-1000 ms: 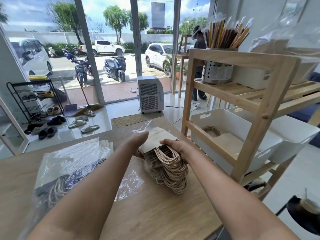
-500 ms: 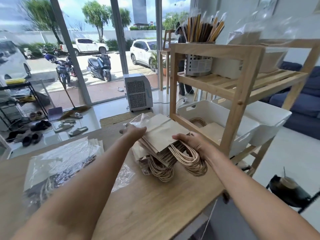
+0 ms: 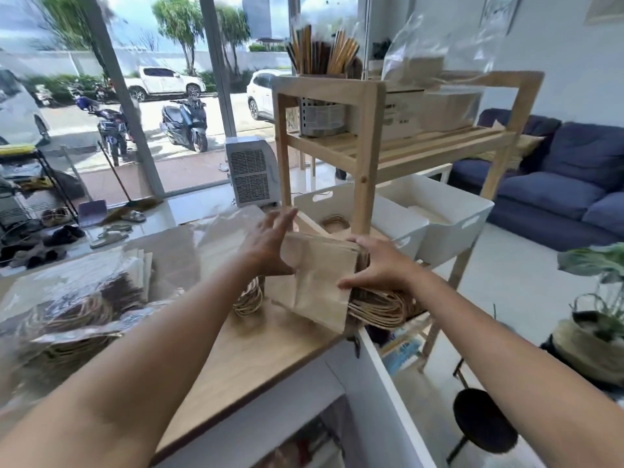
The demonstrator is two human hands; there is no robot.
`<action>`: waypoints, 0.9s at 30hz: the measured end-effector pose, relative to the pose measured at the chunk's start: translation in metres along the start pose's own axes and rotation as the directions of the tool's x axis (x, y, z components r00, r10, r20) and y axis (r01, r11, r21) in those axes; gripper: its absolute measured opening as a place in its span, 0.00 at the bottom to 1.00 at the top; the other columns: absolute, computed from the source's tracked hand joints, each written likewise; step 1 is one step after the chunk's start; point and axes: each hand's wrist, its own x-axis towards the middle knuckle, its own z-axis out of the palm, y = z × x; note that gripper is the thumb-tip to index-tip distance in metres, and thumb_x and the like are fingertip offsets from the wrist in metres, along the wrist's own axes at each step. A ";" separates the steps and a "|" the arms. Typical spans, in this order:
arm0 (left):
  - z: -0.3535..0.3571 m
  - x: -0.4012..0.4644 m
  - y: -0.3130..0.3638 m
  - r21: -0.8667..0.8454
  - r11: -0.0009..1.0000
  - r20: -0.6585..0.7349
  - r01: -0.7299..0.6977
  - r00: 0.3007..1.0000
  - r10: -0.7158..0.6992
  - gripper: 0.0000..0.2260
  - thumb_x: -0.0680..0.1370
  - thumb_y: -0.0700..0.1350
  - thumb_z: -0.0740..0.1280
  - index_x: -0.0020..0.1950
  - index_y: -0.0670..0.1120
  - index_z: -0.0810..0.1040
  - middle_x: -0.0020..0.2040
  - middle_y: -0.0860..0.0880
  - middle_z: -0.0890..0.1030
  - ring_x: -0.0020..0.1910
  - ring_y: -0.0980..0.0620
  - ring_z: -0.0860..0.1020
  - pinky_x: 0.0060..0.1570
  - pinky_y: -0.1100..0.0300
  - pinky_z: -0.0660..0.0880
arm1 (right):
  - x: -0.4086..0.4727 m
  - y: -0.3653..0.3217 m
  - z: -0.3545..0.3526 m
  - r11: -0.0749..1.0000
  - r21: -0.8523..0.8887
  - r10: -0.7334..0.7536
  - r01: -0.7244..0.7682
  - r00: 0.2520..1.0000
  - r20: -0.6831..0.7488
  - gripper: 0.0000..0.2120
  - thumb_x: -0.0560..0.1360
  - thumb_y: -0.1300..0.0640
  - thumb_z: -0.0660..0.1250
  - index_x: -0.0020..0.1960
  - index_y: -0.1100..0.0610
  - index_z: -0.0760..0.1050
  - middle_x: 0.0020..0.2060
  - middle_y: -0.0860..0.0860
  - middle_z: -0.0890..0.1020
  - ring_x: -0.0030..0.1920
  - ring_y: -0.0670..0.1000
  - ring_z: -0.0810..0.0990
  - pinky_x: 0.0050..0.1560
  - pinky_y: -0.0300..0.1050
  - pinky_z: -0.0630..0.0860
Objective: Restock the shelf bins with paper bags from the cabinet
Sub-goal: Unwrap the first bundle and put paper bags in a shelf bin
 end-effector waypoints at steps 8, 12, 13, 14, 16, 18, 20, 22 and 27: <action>0.016 -0.001 0.026 0.210 0.967 0.236 -0.146 0.967 0.094 0.46 0.61 0.53 0.79 0.75 0.54 0.61 0.72 0.48 0.66 0.73 0.46 0.64 0.75 0.46 0.53 | -0.011 0.021 0.025 0.931 -0.360 -0.059 0.063 0.998 0.023 0.50 0.64 0.39 0.75 0.75 0.51 0.49 0.51 0.59 0.82 0.50 0.61 0.82 0.46 0.46 0.74; 0.019 -0.006 0.021 0.208 0.974 0.239 -0.095 0.970 0.044 0.34 0.62 0.54 0.78 0.64 0.50 0.69 0.58 0.51 0.71 0.65 0.48 0.72 0.75 0.44 0.50 | -0.009 0.025 0.038 0.955 -0.294 0.061 -0.045 0.997 0.047 0.51 0.65 0.34 0.71 0.75 0.51 0.46 0.57 0.57 0.80 0.55 0.59 0.80 0.52 0.49 0.76; 0.020 -0.008 0.016 0.177 0.981 0.245 -0.084 0.969 0.039 0.33 0.63 0.54 0.78 0.64 0.51 0.69 0.56 0.52 0.70 0.64 0.47 0.73 0.73 0.47 0.56 | -0.008 0.022 0.039 0.965 -0.253 0.092 -0.076 0.994 0.051 0.52 0.63 0.32 0.71 0.74 0.50 0.45 0.60 0.57 0.79 0.57 0.59 0.79 0.56 0.51 0.76; 0.020 -0.009 0.011 0.151 0.986 0.251 -0.074 0.967 0.034 0.33 0.63 0.54 0.78 0.64 0.51 0.69 0.55 0.52 0.69 0.62 0.46 0.73 0.69 0.49 0.61 | -0.007 0.020 0.041 0.968 -0.229 0.117 -0.103 0.992 0.046 0.54 0.61 0.30 0.71 0.74 0.49 0.45 0.62 0.57 0.77 0.59 0.58 0.78 0.59 0.53 0.75; 0.022 -0.010 0.004 0.123 0.991 0.256 -0.061 0.966 0.028 0.33 0.63 0.54 0.78 0.65 0.51 0.69 0.57 0.50 0.70 0.60 0.45 0.74 0.62 0.53 0.67 | -0.006 0.014 0.043 0.970 -0.198 0.143 -0.140 0.990 0.001 0.59 0.58 0.29 0.71 0.76 0.49 0.43 0.67 0.58 0.72 0.64 0.59 0.73 0.65 0.55 0.71; 0.024 -0.009 -0.004 0.093 0.994 0.256 -0.062 0.966 0.036 0.34 0.63 0.54 0.78 0.65 0.51 0.68 0.58 0.49 0.70 0.59 0.44 0.74 0.58 0.54 0.70 | -0.006 0.007 0.048 0.984 -0.082 0.155 -0.158 0.987 -0.040 0.60 0.62 0.37 0.75 0.78 0.52 0.40 0.74 0.57 0.63 0.72 0.58 0.65 0.72 0.51 0.63; 0.025 -0.008 -0.010 0.076 0.995 0.263 -0.063 0.964 0.041 0.36 0.63 0.54 0.78 0.66 0.50 0.66 0.59 0.47 0.69 0.59 0.43 0.75 0.56 0.55 0.71 | -0.006 0.002 0.053 0.982 0.028 0.186 -0.185 0.982 -0.037 0.60 0.65 0.43 0.76 0.78 0.53 0.35 0.78 0.54 0.53 0.76 0.55 0.57 0.74 0.48 0.56; 0.027 -0.008 -0.014 0.110 0.991 0.260 -0.075 0.965 0.044 0.38 0.63 0.57 0.77 0.66 0.49 0.65 0.60 0.46 0.70 0.60 0.43 0.74 0.59 0.53 0.70 | -0.003 -0.003 0.059 0.975 0.041 0.217 -0.216 0.976 -0.012 0.59 0.67 0.45 0.74 0.77 0.52 0.32 0.78 0.54 0.50 0.77 0.55 0.55 0.75 0.49 0.55; 0.027 -0.001 -0.015 0.223 0.967 0.217 -0.122 0.973 0.073 0.36 0.61 0.63 0.76 0.64 0.49 0.70 0.61 0.47 0.76 0.62 0.46 0.74 0.64 0.51 0.68 | 0.011 -0.028 0.074 0.940 0.168 0.305 -0.296 0.952 -0.030 0.54 0.71 0.48 0.70 0.77 0.49 0.31 0.78 0.55 0.50 0.76 0.57 0.55 0.75 0.51 0.57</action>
